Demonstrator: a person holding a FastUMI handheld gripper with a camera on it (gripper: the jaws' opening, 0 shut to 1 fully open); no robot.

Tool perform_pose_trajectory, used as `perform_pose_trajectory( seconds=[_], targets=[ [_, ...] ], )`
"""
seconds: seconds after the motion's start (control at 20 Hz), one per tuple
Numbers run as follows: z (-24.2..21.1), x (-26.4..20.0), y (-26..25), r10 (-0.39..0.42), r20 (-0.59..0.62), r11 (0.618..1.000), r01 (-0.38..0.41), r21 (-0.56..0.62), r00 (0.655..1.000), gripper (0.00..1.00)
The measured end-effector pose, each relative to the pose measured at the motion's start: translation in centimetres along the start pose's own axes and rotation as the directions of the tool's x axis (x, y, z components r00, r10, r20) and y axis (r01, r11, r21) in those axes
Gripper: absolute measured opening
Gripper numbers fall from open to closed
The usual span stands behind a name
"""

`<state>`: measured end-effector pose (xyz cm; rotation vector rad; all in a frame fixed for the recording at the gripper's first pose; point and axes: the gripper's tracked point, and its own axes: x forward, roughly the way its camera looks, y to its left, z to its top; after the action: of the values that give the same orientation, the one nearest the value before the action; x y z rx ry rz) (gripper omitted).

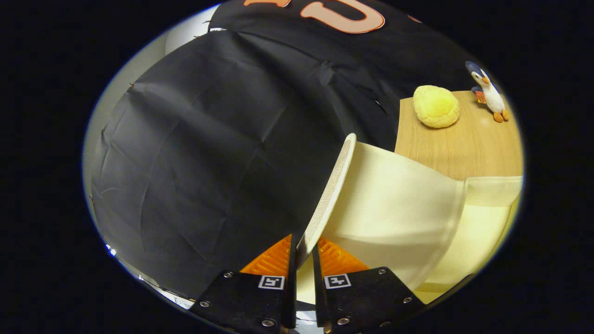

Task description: Open the storage box then place both shoes into the box .Put the left shoe in first, then the right shoe, with the right side of both shoes facing outward in a uniform manner.

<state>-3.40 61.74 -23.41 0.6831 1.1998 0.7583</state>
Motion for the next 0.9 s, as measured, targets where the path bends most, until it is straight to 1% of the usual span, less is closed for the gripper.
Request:
perform_pose_trajectory(
  seconds=[0.05,0.15,0.2,0.25,0.3,0.35,0.4,0.55,0.65,0.8,0.9],
  targets=[
    [-0.5,1.0,-0.3,-0.028,-0.011,1.000,0.028,0.003,1.000,0.17],
    [-1.2,1.4,-0.1,-0.067,-0.025,0.998,0.067,0.018,0.997,0.16],
    [-1.5,1.6,0.0,-0.080,-0.025,0.996,0.081,0.024,0.996,0.21],
    [-1.6,1.6,0.2,-0.090,-0.026,0.996,0.091,0.025,0.996,0.29],
    [-1.7,1.5,0.5,-0.091,-0.024,0.996,0.092,0.021,0.996,0.45],
    [-1.5,1.2,0.8,-0.092,-0.018,0.996,0.092,0.009,0.996,0.53],
    [-1.1,0.8,1.0,-0.095,-0.008,0.995,0.094,-0.009,0.995,0.64],
    [-0.2,-1.9,0.8,-0.121,0.027,0.990,0.123,-0.069,0.992,0.74],
    [0.8,-1.7,0.3,-0.147,0.059,0.981,0.153,-0.115,0.987,0.80],
    [4.0,-3.0,-1.8,-0.219,0.131,0.952,0.242,-0.187,0.967,0.87],
    [5.9,-4.4,-4.1,-0.278,0.176,0.924,0.313,-0.221,0.944,0.89]
  ],
)
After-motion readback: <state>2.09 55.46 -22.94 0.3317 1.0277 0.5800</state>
